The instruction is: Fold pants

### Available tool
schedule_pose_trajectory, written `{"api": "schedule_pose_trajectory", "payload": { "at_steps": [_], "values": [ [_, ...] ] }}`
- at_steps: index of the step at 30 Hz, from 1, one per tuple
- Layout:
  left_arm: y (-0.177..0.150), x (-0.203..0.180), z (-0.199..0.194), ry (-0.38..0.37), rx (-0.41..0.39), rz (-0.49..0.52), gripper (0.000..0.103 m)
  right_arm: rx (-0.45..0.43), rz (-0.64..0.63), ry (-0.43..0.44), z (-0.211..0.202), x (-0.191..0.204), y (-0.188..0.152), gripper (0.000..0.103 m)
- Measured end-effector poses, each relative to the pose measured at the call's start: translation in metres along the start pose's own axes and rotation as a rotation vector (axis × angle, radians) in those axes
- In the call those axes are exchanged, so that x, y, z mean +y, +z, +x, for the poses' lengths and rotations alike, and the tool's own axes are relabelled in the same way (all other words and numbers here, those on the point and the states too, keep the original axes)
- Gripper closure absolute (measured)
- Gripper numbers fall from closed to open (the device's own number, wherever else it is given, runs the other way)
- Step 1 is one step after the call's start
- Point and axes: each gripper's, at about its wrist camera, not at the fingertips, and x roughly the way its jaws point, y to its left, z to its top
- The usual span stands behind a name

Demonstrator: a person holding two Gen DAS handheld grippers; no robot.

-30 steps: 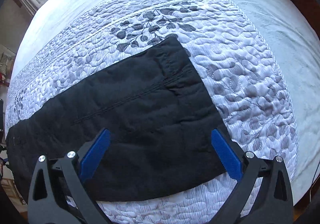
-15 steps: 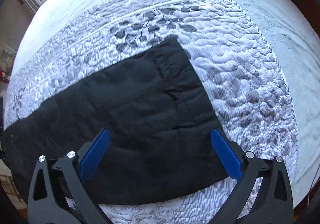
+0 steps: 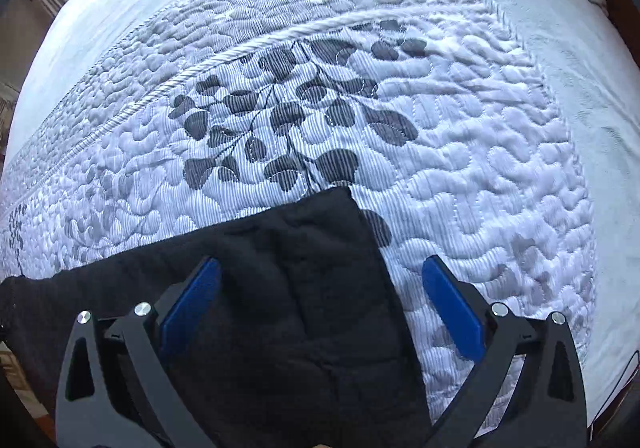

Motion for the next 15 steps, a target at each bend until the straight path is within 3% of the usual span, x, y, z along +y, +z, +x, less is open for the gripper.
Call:
{"api": "schedule_pose_trajectory", "payload": {
  "at_steps": [4,5,6,7,8,10,15],
  "values": [
    [0.002,-0.008,0.008,0.025,0.013,-0.011,0.091,0.015,-0.047,-0.062,0.007,0.009,0.001,0.003],
    [0.002,-0.01,0.007,0.036,0.01,-0.012,0.091,0.006,-0.055,-0.067,0.004,0.011,-0.001,0.01],
    [0.002,-0.014,0.008,0.041,0.007,-0.011,0.091,-0.015,-0.088,-0.065,0.0,0.016,-0.003,0.02],
    [0.001,-0.016,0.006,0.049,0.0,-0.009,0.091,-0.027,-0.111,-0.077,-0.004,0.02,-0.005,0.039],
    [0.0,-0.019,0.005,0.056,-0.011,-0.006,0.091,-0.04,-0.124,-0.109,-0.009,0.023,-0.008,0.064],
    [-0.005,-0.027,-0.002,0.077,-0.048,0.01,0.092,-0.055,-0.144,-0.1,-0.022,0.029,-0.011,0.088],
    [-0.028,-0.044,-0.034,0.082,-0.197,0.068,0.092,-0.226,-0.154,-0.075,-0.085,0.036,-0.026,0.092]
  ]
}}
